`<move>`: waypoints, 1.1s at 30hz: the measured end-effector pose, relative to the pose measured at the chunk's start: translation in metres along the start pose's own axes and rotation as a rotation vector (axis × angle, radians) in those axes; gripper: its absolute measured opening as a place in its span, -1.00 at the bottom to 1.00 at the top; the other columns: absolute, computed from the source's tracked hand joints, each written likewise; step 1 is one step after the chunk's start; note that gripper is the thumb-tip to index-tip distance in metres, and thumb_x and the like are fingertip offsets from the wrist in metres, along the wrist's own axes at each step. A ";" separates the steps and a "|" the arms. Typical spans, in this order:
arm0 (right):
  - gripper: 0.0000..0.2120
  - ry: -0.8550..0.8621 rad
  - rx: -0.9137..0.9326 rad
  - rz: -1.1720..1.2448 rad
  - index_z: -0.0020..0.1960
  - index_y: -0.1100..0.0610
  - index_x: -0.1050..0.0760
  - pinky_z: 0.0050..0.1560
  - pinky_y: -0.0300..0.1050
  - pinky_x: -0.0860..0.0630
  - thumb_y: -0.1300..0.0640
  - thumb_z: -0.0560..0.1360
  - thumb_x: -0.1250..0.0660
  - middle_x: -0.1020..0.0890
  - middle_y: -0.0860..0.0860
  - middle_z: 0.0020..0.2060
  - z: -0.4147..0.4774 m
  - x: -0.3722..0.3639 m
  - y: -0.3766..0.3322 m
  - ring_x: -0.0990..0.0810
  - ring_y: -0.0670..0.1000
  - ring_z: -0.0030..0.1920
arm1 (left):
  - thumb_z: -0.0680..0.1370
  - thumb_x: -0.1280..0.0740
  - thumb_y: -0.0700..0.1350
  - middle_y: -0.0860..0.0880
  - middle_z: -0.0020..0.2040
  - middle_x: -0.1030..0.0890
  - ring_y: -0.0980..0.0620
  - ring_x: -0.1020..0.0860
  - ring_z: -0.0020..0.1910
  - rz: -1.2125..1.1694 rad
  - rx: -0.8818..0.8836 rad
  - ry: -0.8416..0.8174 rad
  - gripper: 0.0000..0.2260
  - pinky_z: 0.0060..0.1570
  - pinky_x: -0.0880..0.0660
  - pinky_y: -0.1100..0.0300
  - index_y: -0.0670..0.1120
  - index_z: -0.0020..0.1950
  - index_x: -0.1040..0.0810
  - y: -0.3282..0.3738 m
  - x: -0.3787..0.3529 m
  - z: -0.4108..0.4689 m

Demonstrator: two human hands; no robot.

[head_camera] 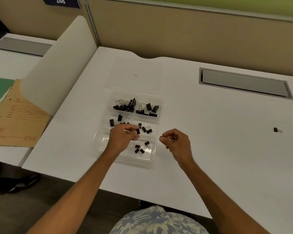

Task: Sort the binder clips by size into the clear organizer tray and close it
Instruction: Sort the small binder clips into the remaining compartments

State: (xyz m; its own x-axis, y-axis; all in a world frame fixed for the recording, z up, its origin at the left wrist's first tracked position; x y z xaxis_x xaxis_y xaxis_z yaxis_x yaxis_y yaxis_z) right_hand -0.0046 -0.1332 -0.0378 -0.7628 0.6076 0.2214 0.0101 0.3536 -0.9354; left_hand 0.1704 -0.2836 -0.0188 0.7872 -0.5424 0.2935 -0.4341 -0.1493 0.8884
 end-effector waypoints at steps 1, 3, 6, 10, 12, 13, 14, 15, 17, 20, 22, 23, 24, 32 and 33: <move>-0.91 -0.008 0.031 -0.058 -0.11 0.13 -0.63 -0.35 -0.31 -0.49 0.19 0.42 -0.53 -0.68 0.01 -0.28 -0.001 -0.005 -0.002 -0.55 -0.10 -0.40 | 0.54 -0.34 -0.35 -0.13 -0.04 -0.68 0.01 -0.71 -0.18 0.044 -0.007 -0.004 -0.82 -0.15 -0.60 0.36 -0.18 0.08 -0.67 -0.003 0.002 0.000; -0.96 -0.051 0.088 -0.170 -0.08 0.12 -0.66 -0.31 -0.39 -0.48 0.22 0.48 -0.46 -0.70 -0.04 -0.25 -0.002 -0.015 -0.004 -0.55 -0.17 -0.41 | 0.56 -0.31 -0.35 -0.12 -0.02 -0.66 0.03 -0.70 -0.17 0.124 -0.024 -0.004 -0.81 -0.20 -0.58 0.40 -0.18 0.08 -0.66 -0.009 0.004 0.001; -0.83 -0.108 0.149 -0.303 -0.01 0.10 -0.68 -0.26 -0.42 -0.45 0.30 0.53 -0.36 -0.70 -0.11 -0.17 -0.004 -0.028 -0.004 -0.57 -0.25 -0.34 | 0.55 -0.32 -0.36 -0.15 -0.04 -0.65 0.03 -0.68 -0.20 0.237 -0.057 -0.018 -0.82 -0.18 -0.61 0.32 -0.16 0.04 -0.66 -0.016 0.003 0.001; -0.90 -0.119 0.139 -0.419 -0.06 0.01 -0.63 -0.26 -0.31 -0.45 0.19 0.48 -0.44 -0.67 -0.15 -0.24 -0.002 -0.038 -0.001 -0.60 -0.21 -0.27 | 0.52 -0.38 -0.27 -0.02 -0.15 -0.68 0.09 -0.66 -0.25 0.408 -0.107 -0.014 -0.86 -0.08 -0.63 0.15 -0.07 -0.01 -0.69 -0.023 0.002 0.003; -0.93 -0.122 0.147 -0.488 -0.10 0.00 -0.62 -0.24 -0.24 -0.47 0.15 0.46 -0.46 -0.68 -0.14 -0.24 -0.002 -0.042 -0.003 -0.59 -0.17 -0.29 | 0.50 -0.39 -0.26 0.02 -0.18 -0.68 0.13 -0.64 -0.21 0.474 -0.138 -0.024 -0.85 -0.08 -0.62 0.17 -0.04 -0.06 -0.68 -0.024 0.000 0.003; -0.94 -0.132 0.162 -0.521 -0.10 0.00 -0.62 -0.21 -0.22 -0.49 0.14 0.47 -0.45 -0.68 -0.14 -0.23 -0.002 -0.045 -0.005 -0.60 -0.16 -0.28 | 0.49 -0.39 -0.26 0.02 -0.18 -0.68 0.14 -0.64 -0.20 0.504 -0.148 -0.042 -0.85 -0.08 -0.62 0.17 -0.04 -0.07 -0.68 -0.024 -0.002 0.003; -0.95 -0.145 0.178 -0.558 -0.10 0.00 -0.63 -0.18 -0.19 -0.52 0.15 0.48 -0.44 -0.69 -0.13 -0.22 -0.002 -0.048 -0.006 -0.61 -0.13 -0.25 | 0.49 -0.40 -0.26 0.03 -0.19 -0.68 0.14 -0.63 -0.20 0.533 -0.152 -0.066 -0.86 -0.07 -0.62 0.16 -0.04 -0.08 -0.69 -0.024 -0.004 0.003; -0.94 -0.161 0.192 -0.600 -0.09 0.00 -0.64 -0.15 -0.16 -0.54 0.16 0.50 -0.42 -0.70 -0.12 -0.20 -0.003 -0.051 -0.007 -0.63 -0.10 -0.22 | 0.48 -0.41 -0.26 0.03 -0.20 -0.68 0.14 -0.63 -0.20 0.562 -0.154 -0.093 -0.87 -0.07 -0.63 0.15 -0.04 -0.07 -0.69 -0.024 -0.006 0.003; -0.89 -0.197 0.216 -0.698 -0.05 0.02 -0.65 -0.10 -0.09 -0.58 0.19 0.53 -0.37 -0.72 -0.09 -0.15 -0.002 -0.059 -0.005 -0.65 -0.05 -0.17 | 0.49 -0.43 -0.26 0.02 -0.19 -0.68 0.11 -0.64 -0.18 0.611 -0.161 -0.140 -0.88 -0.05 -0.63 0.10 -0.06 -0.06 -0.69 -0.024 -0.011 0.002; -0.82 -0.254 0.247 -0.831 0.00 0.04 -0.67 -0.07 -0.04 -0.60 0.25 0.53 -0.35 -0.73 -0.06 -0.09 0.000 -0.068 -0.002 -0.67 -0.01 -0.10 | 0.50 -0.41 -0.26 -0.01 -0.14 -0.70 0.08 -0.65 -0.15 0.672 -0.191 -0.186 -0.87 -0.03 -0.62 0.07 -0.06 -0.05 -0.69 -0.023 -0.016 0.003; -0.80 -0.296 0.237 -0.870 0.02 0.02 -0.68 -0.07 -0.07 -0.60 0.27 0.51 -0.37 -0.73 -0.05 -0.07 0.000 -0.072 0.001 -0.67 0.00 -0.07 | 0.51 -0.43 -0.23 0.00 -0.11 -0.71 0.09 -0.65 -0.14 0.690 -0.204 -0.206 -0.87 -0.03 -0.61 0.09 -0.03 -0.02 -0.69 -0.025 -0.017 0.004; -0.78 -0.308 0.232 -0.885 0.05 0.01 -0.68 -0.09 -0.11 -0.58 0.27 0.51 -0.37 -0.73 -0.06 -0.06 0.000 -0.072 0.002 -0.67 -0.01 -0.06 | 0.51 -0.43 -0.22 -0.01 -0.08 -0.71 0.08 -0.65 -0.13 0.693 -0.206 -0.216 -0.86 -0.02 -0.61 0.10 -0.01 0.00 -0.69 -0.026 -0.017 0.005; -0.76 -0.308 0.229 -0.894 0.07 -0.01 -0.67 -0.11 -0.14 -0.56 0.27 0.52 -0.36 -0.73 -0.06 -0.05 0.000 -0.073 0.002 -0.67 -0.01 -0.06 | 0.53 -0.42 -0.21 -0.01 -0.03 -0.71 0.07 -0.65 -0.10 0.690 -0.209 -0.227 -0.84 -0.01 -0.60 0.10 0.00 0.03 -0.69 -0.028 -0.017 0.006; -0.79 -0.114 0.245 -0.686 0.14 0.01 -0.61 -0.09 -0.13 -0.55 0.19 0.59 -0.26 -0.72 -0.09 -0.06 -0.002 -0.046 -0.010 -0.66 -0.04 -0.14 | 0.60 -0.30 -0.16 0.01 0.08 -0.67 0.09 -0.61 -0.15 0.598 -0.286 -0.155 -0.78 -0.03 -0.59 0.10 0.06 0.17 -0.63 -0.021 -0.013 0.010; -0.79 -0.087 0.248 -0.652 0.13 0.02 -0.61 -0.09 -0.13 -0.55 0.19 0.60 -0.25 -0.71 -0.09 -0.05 -0.003 -0.039 -0.010 -0.64 -0.06 -0.18 | 0.60 -0.30 -0.14 0.03 0.05 -0.66 0.14 -0.58 -0.24 0.587 -0.307 -0.140 -0.78 -0.06 -0.59 0.11 0.06 0.19 -0.62 -0.017 -0.014 0.010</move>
State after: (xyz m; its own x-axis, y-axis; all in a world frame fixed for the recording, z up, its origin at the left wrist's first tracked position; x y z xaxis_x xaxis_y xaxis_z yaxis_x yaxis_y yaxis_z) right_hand 0.0270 -0.1587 -0.0363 -0.6120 0.2643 0.7454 -0.6070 0.4472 -0.6569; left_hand 0.1623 -0.2811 -0.0418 0.3856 -0.5672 0.7277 -0.6116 0.4334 0.6619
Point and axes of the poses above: each hand's wrist, its own z-axis towards the middle knuckle, its own x-axis out of the back of the hand, y = z × x, the point moved 5 cm from there along z, towards the middle knuckle
